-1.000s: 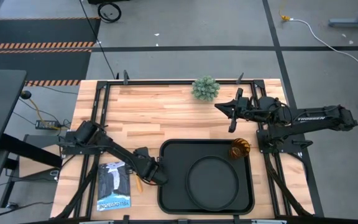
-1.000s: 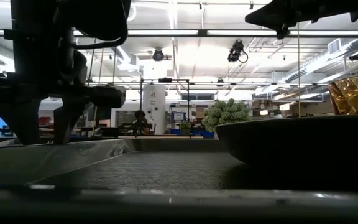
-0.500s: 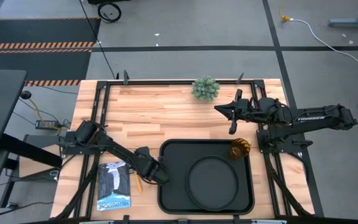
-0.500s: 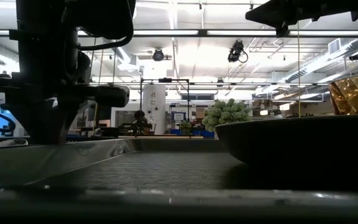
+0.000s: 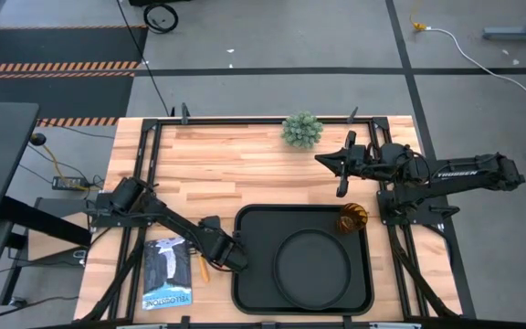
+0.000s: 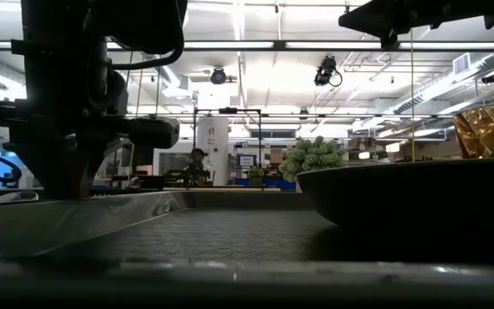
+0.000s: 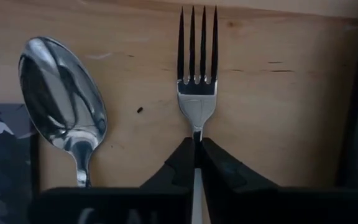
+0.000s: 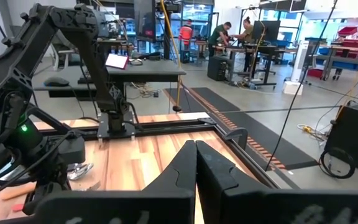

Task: Pick and place plate/cup/fork/spoon on tray
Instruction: Put the orange fork on the black tray on the left of the black plate

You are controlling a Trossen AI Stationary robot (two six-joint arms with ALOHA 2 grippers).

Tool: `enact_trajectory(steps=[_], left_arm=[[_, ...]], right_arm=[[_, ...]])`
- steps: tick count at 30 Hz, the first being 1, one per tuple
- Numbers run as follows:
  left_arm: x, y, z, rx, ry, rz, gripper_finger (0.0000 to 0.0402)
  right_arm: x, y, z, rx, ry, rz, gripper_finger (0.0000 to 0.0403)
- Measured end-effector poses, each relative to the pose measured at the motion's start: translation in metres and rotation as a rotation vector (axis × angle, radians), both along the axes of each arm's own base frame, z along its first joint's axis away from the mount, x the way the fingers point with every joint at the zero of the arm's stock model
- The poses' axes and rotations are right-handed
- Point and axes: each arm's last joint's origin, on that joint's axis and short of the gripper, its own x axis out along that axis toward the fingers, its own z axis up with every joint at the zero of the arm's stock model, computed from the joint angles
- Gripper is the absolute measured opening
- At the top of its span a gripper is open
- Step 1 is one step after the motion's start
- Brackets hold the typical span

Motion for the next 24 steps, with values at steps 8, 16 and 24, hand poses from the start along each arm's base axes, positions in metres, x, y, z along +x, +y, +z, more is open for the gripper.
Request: enact_trajectory(steps=[8, 16, 24], left_arm=[[0.001, -0.001, 0.002, 0.009, 0.003, -0.013, 0.0023], [0.003, -0.001, 0.007, 0.015, 0.007, -0.033, 0.0021], [0.005, -0.003, 0.020, 0.031, 0.032, -0.040, 0.0022]], right_arm=[[0.000, 0.000, 0.000, 0.000, 0.005, 0.000, 0.0007], [0.000, 0.000, -0.001, 0.009, 0.004, 0.000, 0.0007], [0.000, 0.000, 0.000, 0.011, 0.002, 0.000, 0.0007]])
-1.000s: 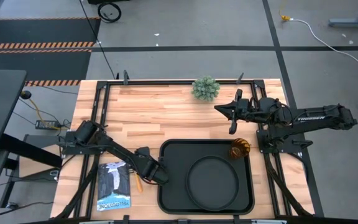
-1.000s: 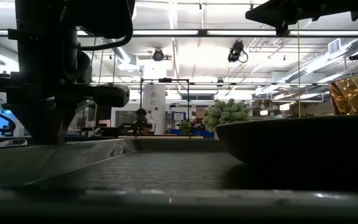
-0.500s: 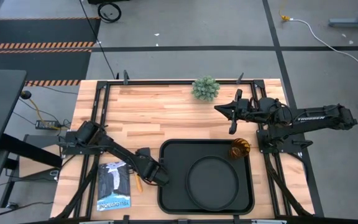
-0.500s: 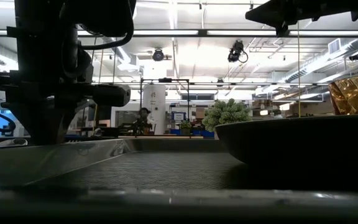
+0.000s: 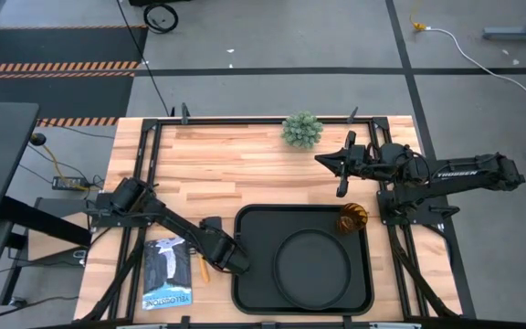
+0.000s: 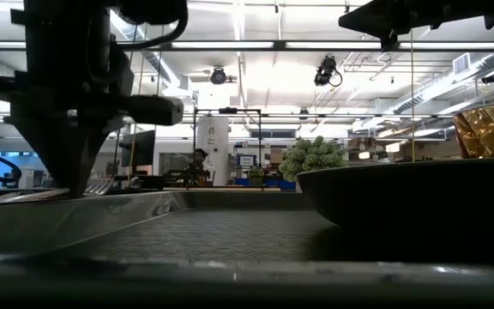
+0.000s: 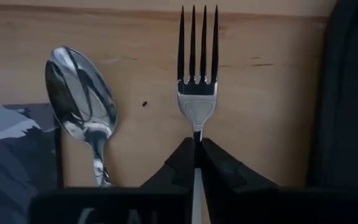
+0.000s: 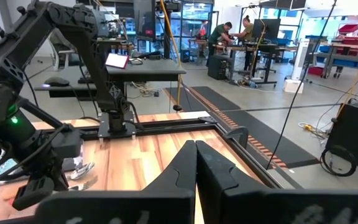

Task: Pick and place plate/cup/fork/spoon on tray
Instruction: Put the orange fork on the black tray on the left of the black plate

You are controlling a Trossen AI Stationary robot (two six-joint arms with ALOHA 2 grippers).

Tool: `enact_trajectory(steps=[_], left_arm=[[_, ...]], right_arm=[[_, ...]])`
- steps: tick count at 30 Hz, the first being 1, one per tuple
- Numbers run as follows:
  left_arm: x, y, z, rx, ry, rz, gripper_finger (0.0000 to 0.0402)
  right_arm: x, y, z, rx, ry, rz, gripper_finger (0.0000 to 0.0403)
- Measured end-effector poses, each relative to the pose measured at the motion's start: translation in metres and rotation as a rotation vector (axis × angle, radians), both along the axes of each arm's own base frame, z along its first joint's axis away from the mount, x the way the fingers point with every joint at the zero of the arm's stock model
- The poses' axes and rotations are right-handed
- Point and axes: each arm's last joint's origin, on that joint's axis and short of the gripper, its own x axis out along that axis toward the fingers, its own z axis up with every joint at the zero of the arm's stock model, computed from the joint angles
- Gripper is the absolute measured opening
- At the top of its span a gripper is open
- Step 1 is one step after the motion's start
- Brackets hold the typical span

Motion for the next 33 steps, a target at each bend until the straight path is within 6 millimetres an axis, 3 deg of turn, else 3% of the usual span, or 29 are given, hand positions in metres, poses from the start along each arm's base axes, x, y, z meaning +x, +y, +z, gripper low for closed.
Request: enact_trajectory(steps=[16, 33], left_arm=[[0.015, -0.006, 0.022, 0.006, -0.095, -0.021, 0.0025], [0.044, 0.000, 0.025, 0.017, -0.328, -0.112, 0.0019]], right_arm=[[0.000, 0.000, 0.000, -0.003, -0.001, 0.000, 0.0007], [0.000, 0.000, 0.003, -0.010, -0.030, 0.000, 0.0007]])
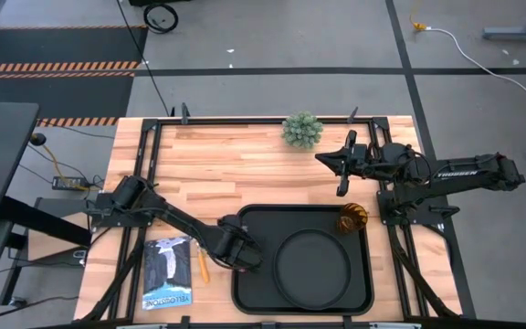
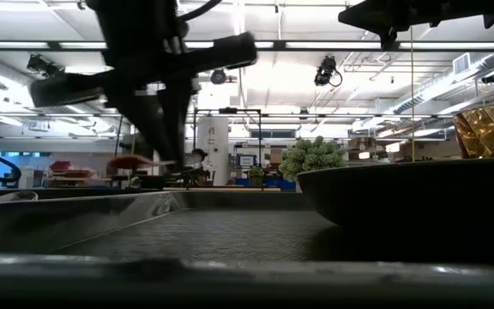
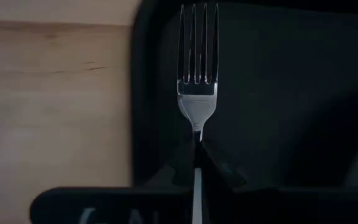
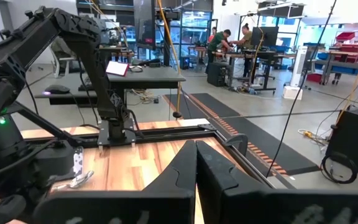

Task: Pick and place plate/cup/fork/spoon on tray
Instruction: Put the orange fork on the black tray on the left of the black plate

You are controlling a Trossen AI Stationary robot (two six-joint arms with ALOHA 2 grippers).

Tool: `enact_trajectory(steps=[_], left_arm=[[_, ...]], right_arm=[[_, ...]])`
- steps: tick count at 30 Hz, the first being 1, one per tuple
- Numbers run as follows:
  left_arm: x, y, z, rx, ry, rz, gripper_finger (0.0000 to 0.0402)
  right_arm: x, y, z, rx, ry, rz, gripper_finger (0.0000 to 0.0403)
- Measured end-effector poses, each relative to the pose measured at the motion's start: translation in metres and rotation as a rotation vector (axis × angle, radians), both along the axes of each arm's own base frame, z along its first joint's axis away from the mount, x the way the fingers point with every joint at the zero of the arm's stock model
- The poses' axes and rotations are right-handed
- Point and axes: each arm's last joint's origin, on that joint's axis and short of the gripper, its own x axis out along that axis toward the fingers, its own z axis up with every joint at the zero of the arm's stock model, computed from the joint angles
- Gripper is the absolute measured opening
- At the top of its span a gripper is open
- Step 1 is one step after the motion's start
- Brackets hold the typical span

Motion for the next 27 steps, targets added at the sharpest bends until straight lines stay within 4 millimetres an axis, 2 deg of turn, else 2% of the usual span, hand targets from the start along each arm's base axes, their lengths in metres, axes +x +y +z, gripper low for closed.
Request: enact_trajectory(steps=[5, 15, 19, 27], left_arm=[[0.010, -0.002, 0.001, 0.013, -0.091, -0.042, 0.0019], [0.027, -0.019, -0.027, -0.026, -0.179, -0.076, 0.0019], [0.035, -0.026, -0.023, -0.028, -0.188, -0.092, 0.0019], [0.053, -0.038, -0.007, 0.005, -0.079, -0.106, 0.0018]], right_arm=[[0.000, 0.000, 0.000, -0.002, -0.001, 0.000, 0.0007], [-0.001, 0.000, 0.001, -0.020, 0.001, 0.000, 0.0007], [-0.002, 0.000, 0.002, -0.021, -0.010, 0.000, 0.0007], [-0.002, 0.000, 0.001, -0.018, -0.004, 0.012, 0.0007]])
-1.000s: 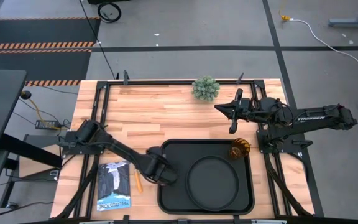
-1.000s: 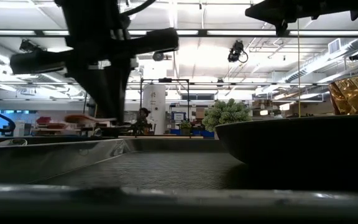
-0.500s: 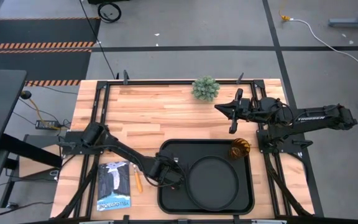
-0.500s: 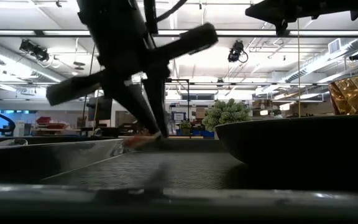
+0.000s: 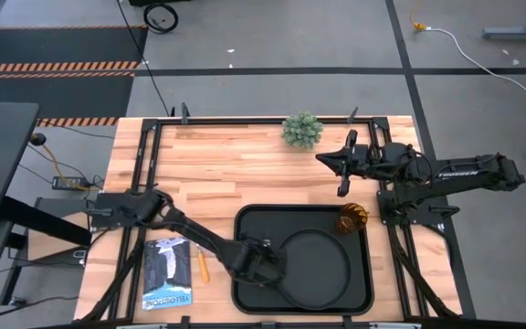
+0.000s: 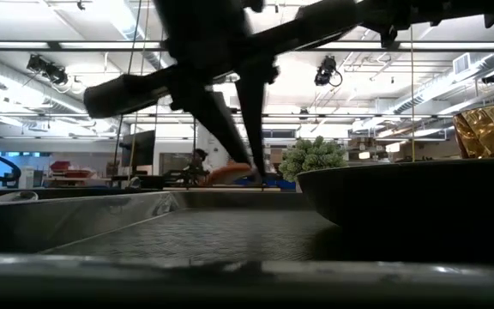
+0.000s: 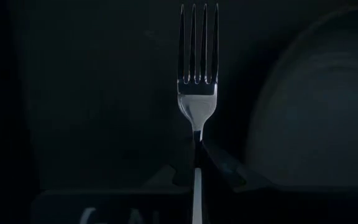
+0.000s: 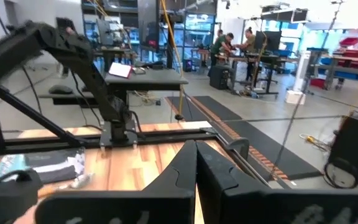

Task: Pick and place plate/cup/fork/spoon on tray
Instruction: Put the orange fork on the black tray on the left of the black plate

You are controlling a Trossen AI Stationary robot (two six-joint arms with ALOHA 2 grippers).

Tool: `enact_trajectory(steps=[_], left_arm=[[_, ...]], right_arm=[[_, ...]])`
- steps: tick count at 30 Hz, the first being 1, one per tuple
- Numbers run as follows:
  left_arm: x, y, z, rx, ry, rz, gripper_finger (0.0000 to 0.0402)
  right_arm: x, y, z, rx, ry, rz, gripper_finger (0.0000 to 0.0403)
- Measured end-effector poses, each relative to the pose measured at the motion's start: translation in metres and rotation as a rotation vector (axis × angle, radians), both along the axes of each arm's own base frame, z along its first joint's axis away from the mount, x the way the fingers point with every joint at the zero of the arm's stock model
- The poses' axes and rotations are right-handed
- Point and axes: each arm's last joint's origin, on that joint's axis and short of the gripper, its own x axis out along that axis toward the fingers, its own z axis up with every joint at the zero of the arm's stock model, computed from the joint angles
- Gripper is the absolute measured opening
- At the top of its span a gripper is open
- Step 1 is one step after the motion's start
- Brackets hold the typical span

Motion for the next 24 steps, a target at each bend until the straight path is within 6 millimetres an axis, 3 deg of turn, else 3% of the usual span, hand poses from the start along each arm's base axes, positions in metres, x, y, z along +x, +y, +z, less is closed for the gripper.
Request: enact_trajectory(steps=[7, 24], left_arm=[[0.009, -0.004, -0.010, 0.001, 0.122, 0.000, 0.0018], [0.019, -0.008, -0.015, -0.030, 0.038, -0.010, 0.0018]], right_arm=[[0.000, 0.000, 0.001, 0.011, -0.009, 0.014, 0.0007], [0.000, 0.000, 0.001, 0.014, -0.013, 0.015, 0.0007]])
